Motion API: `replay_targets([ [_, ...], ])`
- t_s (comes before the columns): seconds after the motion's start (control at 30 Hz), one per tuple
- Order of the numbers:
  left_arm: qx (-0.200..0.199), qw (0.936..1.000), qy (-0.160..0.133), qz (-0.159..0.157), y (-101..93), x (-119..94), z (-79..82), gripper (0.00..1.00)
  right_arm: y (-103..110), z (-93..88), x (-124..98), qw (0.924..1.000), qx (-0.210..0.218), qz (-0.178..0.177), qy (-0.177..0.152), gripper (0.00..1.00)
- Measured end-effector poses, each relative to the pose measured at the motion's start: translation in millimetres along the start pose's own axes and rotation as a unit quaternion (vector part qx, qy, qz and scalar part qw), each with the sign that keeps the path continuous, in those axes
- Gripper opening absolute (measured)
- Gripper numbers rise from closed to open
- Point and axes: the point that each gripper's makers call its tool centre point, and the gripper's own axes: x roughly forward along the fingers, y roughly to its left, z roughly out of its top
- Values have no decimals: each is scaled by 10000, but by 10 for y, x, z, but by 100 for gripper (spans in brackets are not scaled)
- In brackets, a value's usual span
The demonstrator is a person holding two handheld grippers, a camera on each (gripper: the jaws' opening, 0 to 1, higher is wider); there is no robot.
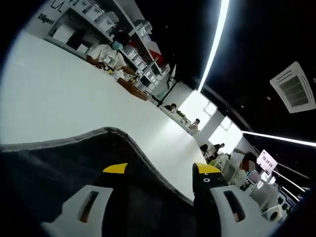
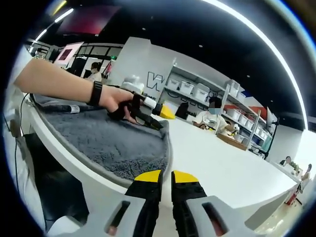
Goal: Open the folded towel by lifting each exposed corner and separating the folded layers until the towel lies flat within the target outline without major curled edges
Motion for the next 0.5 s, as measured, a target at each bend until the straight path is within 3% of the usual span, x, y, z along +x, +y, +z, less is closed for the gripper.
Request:
replay_targets([
  [0.5, 223, 9997, 47, -45, -146, -171, -23, 46, 70, 170, 9, 9994, 103, 221, -257, 2],
])
